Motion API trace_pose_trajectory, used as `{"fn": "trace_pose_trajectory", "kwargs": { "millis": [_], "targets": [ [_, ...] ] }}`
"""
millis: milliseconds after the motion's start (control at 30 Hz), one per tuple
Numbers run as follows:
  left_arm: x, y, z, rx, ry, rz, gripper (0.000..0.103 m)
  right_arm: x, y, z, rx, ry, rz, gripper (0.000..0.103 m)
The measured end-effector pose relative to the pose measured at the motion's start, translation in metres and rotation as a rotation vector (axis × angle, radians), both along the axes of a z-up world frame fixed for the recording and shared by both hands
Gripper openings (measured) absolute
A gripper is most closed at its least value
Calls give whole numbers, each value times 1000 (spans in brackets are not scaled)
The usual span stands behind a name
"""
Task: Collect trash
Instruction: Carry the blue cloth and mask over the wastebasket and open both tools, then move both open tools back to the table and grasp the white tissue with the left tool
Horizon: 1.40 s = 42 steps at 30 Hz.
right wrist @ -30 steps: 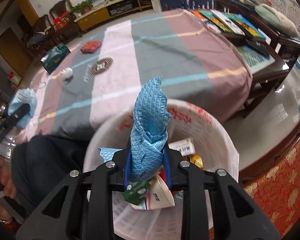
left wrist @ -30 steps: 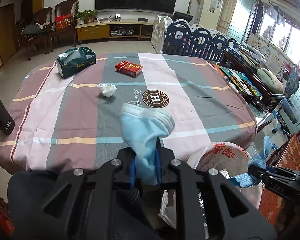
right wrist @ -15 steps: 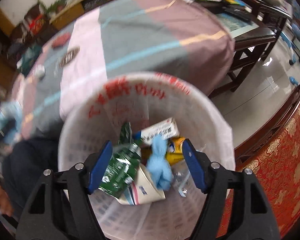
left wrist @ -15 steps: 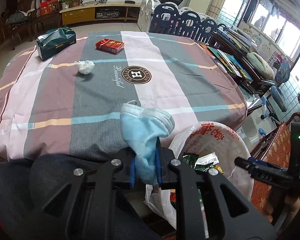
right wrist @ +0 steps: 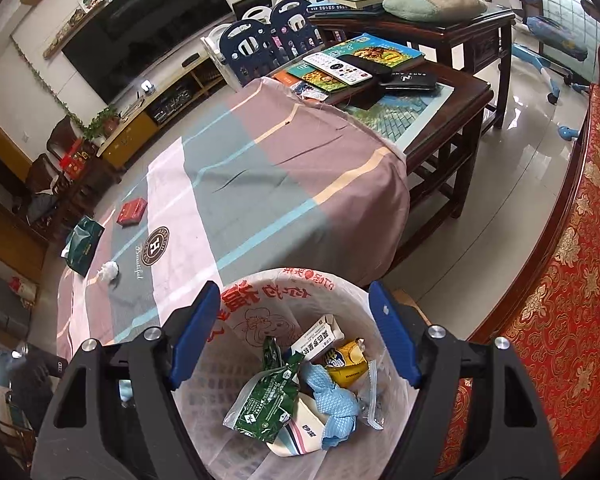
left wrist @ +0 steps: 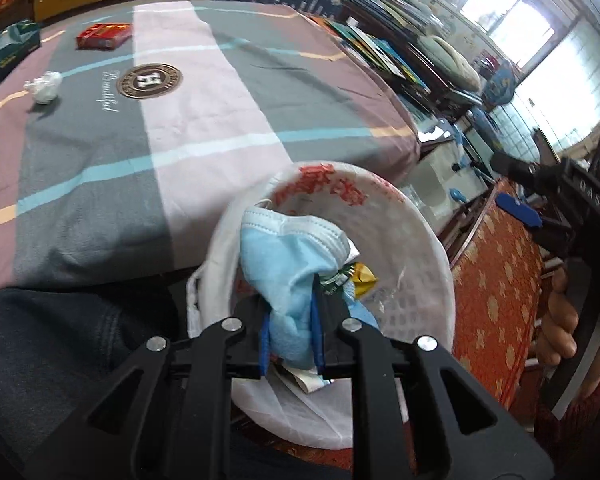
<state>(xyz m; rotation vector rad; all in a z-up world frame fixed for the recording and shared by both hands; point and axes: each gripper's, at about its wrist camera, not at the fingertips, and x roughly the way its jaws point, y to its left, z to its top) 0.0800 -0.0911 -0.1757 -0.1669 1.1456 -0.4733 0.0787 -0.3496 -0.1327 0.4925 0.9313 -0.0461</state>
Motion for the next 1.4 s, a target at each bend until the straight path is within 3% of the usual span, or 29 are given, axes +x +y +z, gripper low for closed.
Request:
{"fn": "trace_pose_trajectory", "kwargs": {
  "millis": [67, 167, 233, 333, 633, 933, 1400],
  "targets": [
    [-5, -15, -3, -11, 6, -71, 22, 0, 1, -2, 7, 6, 7, 75],
    [-12, -31, -5, 8, 0, -137, 47, 1, 4, -6, 10, 19, 17, 75],
    [-14, -35, -3, 19, -17, -142, 67, 1, 6, -8, 13, 22, 23, 75],
    [-13, -29, 2, 45, -47, -95, 82, 1, 8, -10, 19, 26, 25, 75],
    [0, 5, 10, 66, -67, 74, 87, 4, 19, -8, 17, 29, 46, 75],
    [5, 35, 27, 162, -171, 203, 91, 9, 36, -8, -1, 32, 81, 76],
    [20, 128, 18, 192, -147, 512, 91, 21, 70, -26, -17, 83, 148, 75]
  ]
}}
